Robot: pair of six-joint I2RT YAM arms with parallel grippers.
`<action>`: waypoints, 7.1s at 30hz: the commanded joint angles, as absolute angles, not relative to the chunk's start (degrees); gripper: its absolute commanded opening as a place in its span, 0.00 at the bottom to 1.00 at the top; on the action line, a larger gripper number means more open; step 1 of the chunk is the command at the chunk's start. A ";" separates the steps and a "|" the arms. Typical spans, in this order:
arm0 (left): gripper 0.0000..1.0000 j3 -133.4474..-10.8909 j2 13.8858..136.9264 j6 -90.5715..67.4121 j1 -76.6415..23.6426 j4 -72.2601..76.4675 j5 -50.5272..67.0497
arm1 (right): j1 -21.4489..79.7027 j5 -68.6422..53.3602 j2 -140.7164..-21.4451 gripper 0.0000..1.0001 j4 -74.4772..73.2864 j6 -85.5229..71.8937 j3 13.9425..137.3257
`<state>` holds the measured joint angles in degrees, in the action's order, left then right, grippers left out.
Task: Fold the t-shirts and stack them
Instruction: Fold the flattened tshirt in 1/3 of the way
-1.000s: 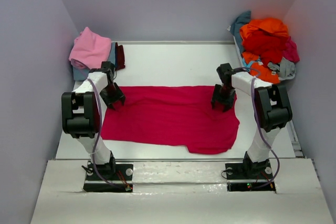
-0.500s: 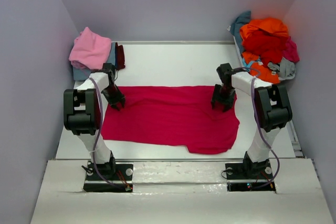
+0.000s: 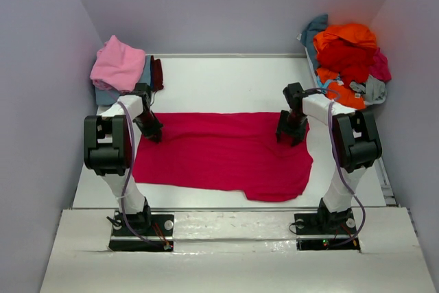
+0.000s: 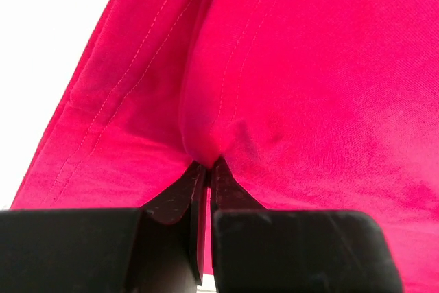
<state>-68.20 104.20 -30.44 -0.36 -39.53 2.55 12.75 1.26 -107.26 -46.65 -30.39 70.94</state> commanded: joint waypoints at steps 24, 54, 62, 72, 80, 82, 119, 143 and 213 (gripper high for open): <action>0.06 -73.75 104.68 -30.67 2.37 -44.56 -9.15 | 11.78 5.10 -112.41 0.63 -45.35 -28.56 67.15; 0.82 -83.14 104.05 -29.18 -2.90 -46.49 -13.18 | 11.78 4.92 -107.41 0.65 -47.28 -27.95 70.22; 0.82 -84.55 111.44 -28.83 -3.43 -45.79 -12.39 | 11.78 3.96 -108.10 0.65 -48.25 -28.12 72.68; 0.82 -88.15 119.79 -29.44 -3.43 -45.79 -15.82 | 11.78 3.34 -106.26 0.65 -48.16 -28.13 75.23; 0.82 -89.47 121.64 -29.79 -3.43 -46.23 -16.17 | 11.78 3.25 -109.95 0.65 -48.60 -28.74 80.15; 0.82 -89.82 122.51 -29.71 -3.43 -46.14 -16.26 | 11.78 3.34 -111.79 0.65 -49.57 -28.65 82.34; 0.82 -115.04 137.90 -26.63 -1.05 -53.79 -11.25 | 4.48 0.44 -132.62 0.66 -58.79 -29.88 105.72; 0.87 -122.08 142.74 -25.05 -1.05 -52.21 -7.65 | 4.48 -1.05 -122.63 0.67 -55.55 -26.54 96.09; 0.87 -121.03 139.83 -25.05 0.00 -53.00 -7.38 | 14.06 -2.46 -109.16 0.59 -50.89 -25.66 79.63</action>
